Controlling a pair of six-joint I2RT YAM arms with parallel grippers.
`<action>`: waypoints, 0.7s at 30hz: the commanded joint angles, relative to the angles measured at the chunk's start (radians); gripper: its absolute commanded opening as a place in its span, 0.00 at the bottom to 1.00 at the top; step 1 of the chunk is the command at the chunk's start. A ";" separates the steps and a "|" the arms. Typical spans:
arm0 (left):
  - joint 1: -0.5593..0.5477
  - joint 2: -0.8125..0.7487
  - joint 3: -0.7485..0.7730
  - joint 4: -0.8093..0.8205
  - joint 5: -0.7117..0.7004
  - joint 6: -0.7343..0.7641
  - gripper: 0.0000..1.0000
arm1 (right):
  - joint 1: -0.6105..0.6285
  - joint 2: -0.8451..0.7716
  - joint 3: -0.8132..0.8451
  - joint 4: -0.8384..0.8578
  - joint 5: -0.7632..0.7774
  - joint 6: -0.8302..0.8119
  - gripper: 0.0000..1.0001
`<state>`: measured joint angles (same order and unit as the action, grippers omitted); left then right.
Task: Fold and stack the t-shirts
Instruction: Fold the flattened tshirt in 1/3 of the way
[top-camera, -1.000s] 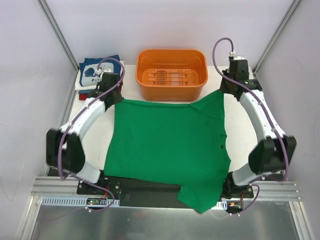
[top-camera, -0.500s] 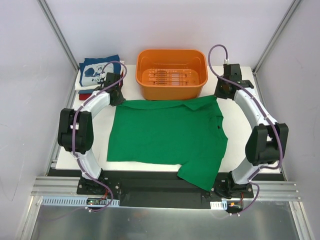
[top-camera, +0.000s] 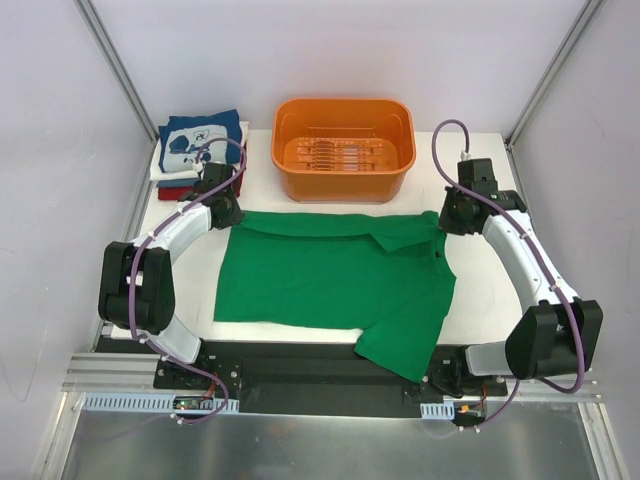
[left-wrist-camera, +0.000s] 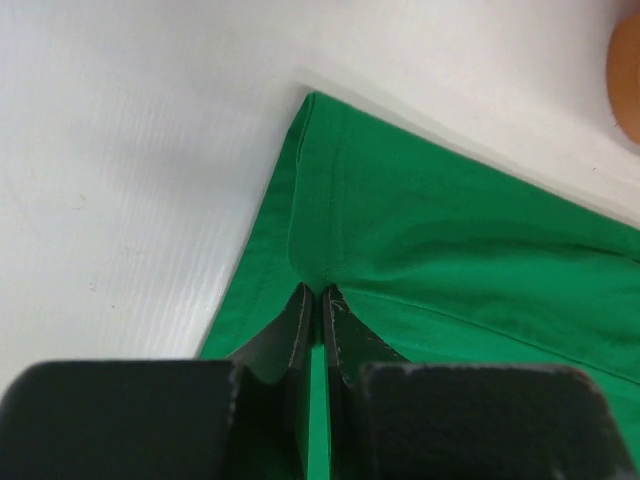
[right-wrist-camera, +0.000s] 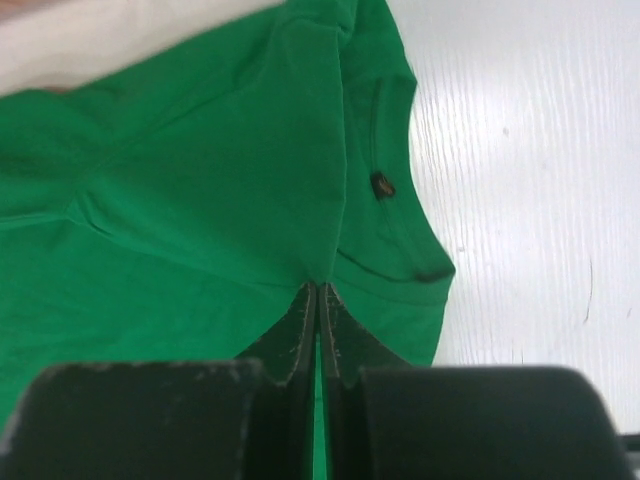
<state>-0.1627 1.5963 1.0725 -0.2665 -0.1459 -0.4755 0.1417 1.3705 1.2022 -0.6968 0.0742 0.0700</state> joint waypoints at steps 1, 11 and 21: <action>0.006 -0.052 -0.034 0.010 0.002 -0.006 0.00 | -0.002 -0.053 -0.042 -0.111 0.010 0.031 0.02; 0.014 -0.079 -0.083 0.001 0.000 0.011 0.01 | -0.001 -0.050 -0.136 -0.239 -0.016 0.065 0.07; 0.014 -0.185 -0.121 -0.072 -0.049 -0.008 0.69 | 0.018 -0.013 -0.202 -0.257 -0.021 0.062 0.72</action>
<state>-0.1616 1.5230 0.9577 -0.2935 -0.1509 -0.4755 0.1493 1.3579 0.9928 -0.9096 0.0479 0.1322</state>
